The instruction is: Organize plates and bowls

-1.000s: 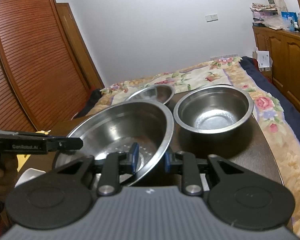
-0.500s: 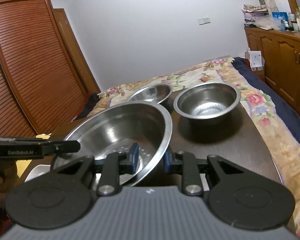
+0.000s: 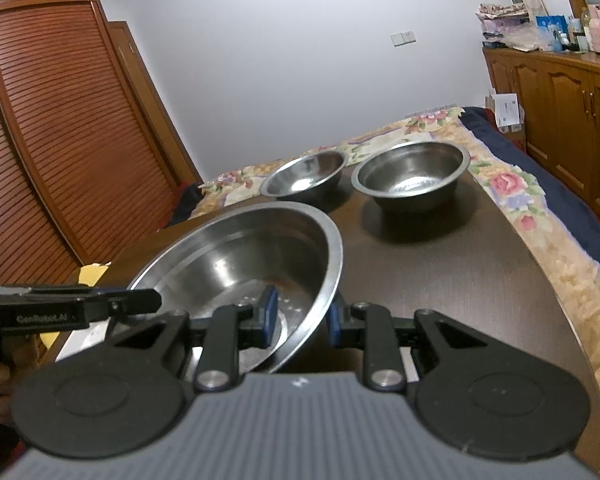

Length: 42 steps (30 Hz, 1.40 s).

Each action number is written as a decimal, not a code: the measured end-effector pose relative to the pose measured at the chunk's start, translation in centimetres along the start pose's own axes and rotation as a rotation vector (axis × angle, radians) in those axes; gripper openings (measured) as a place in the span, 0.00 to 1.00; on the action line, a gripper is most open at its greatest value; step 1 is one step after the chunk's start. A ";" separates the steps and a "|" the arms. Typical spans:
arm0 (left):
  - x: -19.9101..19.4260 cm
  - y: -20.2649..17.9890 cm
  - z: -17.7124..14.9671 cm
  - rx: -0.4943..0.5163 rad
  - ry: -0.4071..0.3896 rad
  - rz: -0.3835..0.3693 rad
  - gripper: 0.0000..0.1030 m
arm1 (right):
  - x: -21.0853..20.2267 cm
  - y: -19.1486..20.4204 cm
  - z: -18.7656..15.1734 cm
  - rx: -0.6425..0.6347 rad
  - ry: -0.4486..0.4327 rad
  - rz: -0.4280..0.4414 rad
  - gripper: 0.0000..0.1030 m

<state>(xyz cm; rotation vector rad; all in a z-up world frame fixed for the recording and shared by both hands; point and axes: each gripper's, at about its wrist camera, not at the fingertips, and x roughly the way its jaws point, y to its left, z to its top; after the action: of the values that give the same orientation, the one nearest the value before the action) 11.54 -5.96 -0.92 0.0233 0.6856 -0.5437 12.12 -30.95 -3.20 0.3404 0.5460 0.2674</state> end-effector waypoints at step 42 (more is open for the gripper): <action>0.3 0.2 -2.6 -0.035 0.031 0.029 0.23 | -0.2 0.3 -2.7 -0.007 0.038 0.013 0.27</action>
<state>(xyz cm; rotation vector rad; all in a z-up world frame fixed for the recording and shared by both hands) 10.27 -5.43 -3.13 0.0089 0.7235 -0.5038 10.49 -30.06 -5.13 0.3327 0.5803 0.2884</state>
